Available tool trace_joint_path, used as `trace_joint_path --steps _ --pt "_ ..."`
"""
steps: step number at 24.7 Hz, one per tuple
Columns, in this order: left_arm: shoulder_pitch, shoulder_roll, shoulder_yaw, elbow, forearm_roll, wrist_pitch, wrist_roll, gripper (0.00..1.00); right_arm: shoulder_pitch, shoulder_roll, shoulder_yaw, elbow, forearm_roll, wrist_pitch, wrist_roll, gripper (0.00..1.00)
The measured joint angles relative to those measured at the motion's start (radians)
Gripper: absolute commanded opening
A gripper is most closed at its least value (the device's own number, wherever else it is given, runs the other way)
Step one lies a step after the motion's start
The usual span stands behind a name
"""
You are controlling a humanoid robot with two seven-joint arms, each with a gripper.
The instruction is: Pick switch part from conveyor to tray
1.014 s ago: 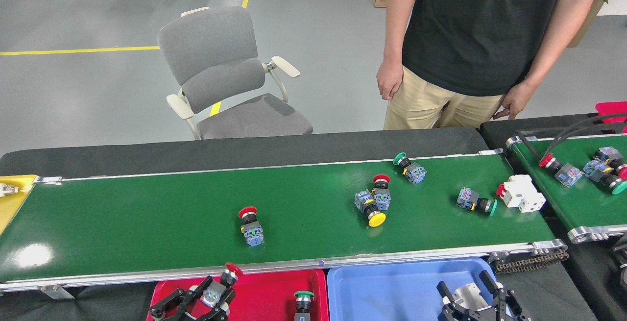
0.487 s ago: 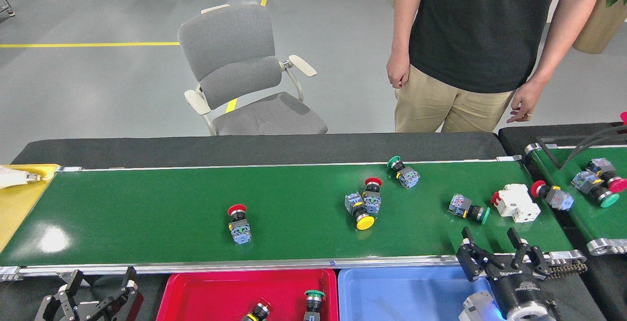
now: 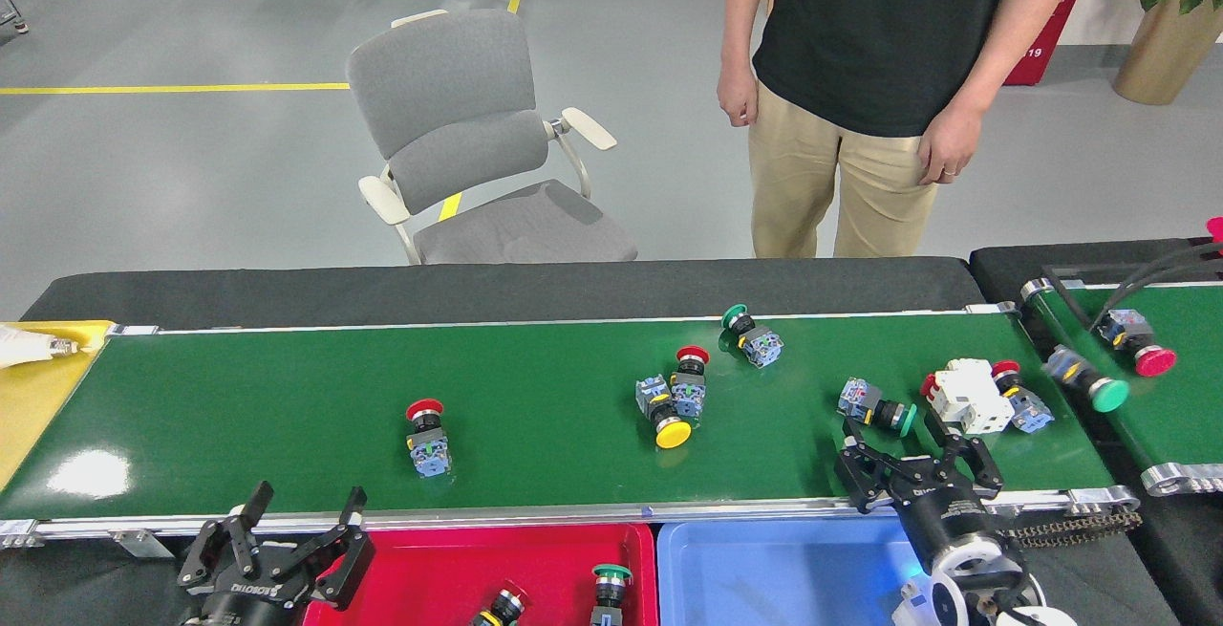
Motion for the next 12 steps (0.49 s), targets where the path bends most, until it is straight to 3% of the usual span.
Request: trace_joint_path --steps 2,3,4,6,7,9,12 --pt "-0.028 -0.021 -0.004 0.033 -0.038 0.001 -0.006 1.0 -0.034 0.015 0.02 0.042 0.0 0.005 0.002 0.98" --pt "-0.039 -0.025 -0.004 0.048 -0.044 0.003 -0.008 1.0 -0.057 0.027 0.032 0.072 0.0 0.01 0.002 0.93" --pt "-0.045 -0.027 -0.004 0.06 -0.046 0.004 -0.009 1.0 -0.08 0.038 0.048 0.098 0.001 0.018 0.003 0.78" --pt "-0.057 -0.029 -0.004 0.084 -0.047 0.004 -0.011 1.0 -0.125 0.046 0.102 0.142 0.012 0.032 0.003 0.35" --pt "-0.065 -0.029 -0.004 0.096 -0.047 0.004 -0.011 1.0 -0.141 0.046 0.125 0.157 0.017 0.037 0.004 0.23" --pt "-0.083 -0.029 -0.002 0.125 -0.047 0.004 -0.012 1.0 -0.15 0.046 0.147 0.164 0.02 0.039 0.004 0.11" --pt "-0.11 -0.028 0.003 0.172 -0.047 0.004 -0.012 1.0 -0.15 0.046 0.157 0.163 0.021 0.04 0.005 0.03"
